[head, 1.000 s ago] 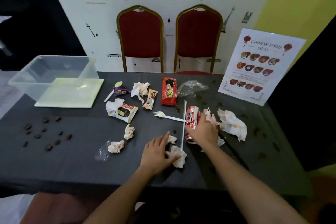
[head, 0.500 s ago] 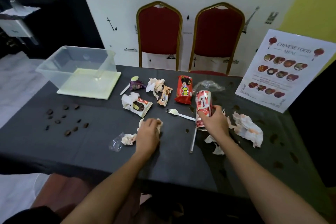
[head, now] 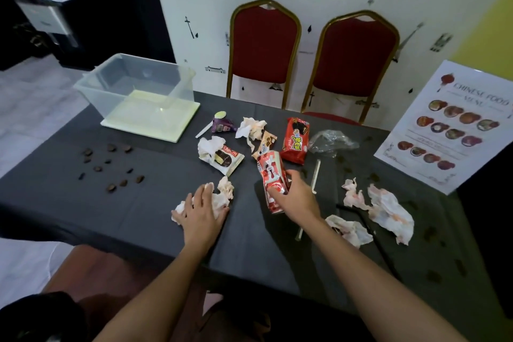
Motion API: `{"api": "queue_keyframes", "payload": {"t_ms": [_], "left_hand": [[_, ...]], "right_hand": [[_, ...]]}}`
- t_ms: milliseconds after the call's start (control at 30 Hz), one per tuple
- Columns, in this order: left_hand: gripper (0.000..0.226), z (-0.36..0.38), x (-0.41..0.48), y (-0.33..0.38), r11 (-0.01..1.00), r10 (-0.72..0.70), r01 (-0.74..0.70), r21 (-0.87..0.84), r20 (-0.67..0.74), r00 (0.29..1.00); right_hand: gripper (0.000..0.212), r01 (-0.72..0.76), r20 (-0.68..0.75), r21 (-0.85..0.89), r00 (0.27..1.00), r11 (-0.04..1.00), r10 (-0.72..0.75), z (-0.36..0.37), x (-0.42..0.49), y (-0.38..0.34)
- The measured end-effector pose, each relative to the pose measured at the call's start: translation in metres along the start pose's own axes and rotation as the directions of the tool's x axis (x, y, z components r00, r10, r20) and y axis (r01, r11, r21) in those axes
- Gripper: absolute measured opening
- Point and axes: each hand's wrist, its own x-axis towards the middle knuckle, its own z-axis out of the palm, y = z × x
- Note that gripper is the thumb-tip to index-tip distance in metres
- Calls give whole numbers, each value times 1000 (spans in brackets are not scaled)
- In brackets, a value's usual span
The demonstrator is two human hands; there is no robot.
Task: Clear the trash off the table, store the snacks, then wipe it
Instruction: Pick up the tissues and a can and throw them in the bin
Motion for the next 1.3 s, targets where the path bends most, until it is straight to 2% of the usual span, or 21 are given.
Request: {"api": "queue_keyframes", "payload": {"t_ms": [167,333,467,633,767,867,967,1100,1200,1300], "left_hand": [[56,-2,15,19,977,175,-182,114,64,982],[45,-3,24,27,945,236,-257,204,121,964],[40,-5,24,31,977,211,-211,-17,161,964],[24,-27,28,1,939,172,-164,-301,0,985],[18,-53,23,-51,902,18,-72,-425,-131,991],[21,-79,16,-107,888,-155,43,-457,-209,966],[26,-104,0,-171,838,-362,174,-518,-289,886],[27,-135,-34,-263,677,-651,328,-659,-328,685],[22,-150,-68,-332,530,-809,442,-724,-275,520],[20,-156,-103,-395,394,-898,512,-764,-202,391]], "right_hand": [[72,42,35,-80,999,996,-40,-6,-2,6],[72,82,89,-120,993,989,-72,-9,-2,4],[73,98,119,-121,989,988,-83,-4,1,1],[71,142,115,-87,985,986,-132,8,13,-29],[65,219,68,-51,974,974,-215,30,24,-72],[63,331,138,53,932,942,-335,64,28,-127],[66,411,267,153,858,899,-438,114,16,-186],[65,430,474,288,712,856,-518,197,-23,-258],[55,415,609,354,578,838,-543,265,-60,-306],[42,306,723,399,474,864,-502,331,-94,-345]]}}
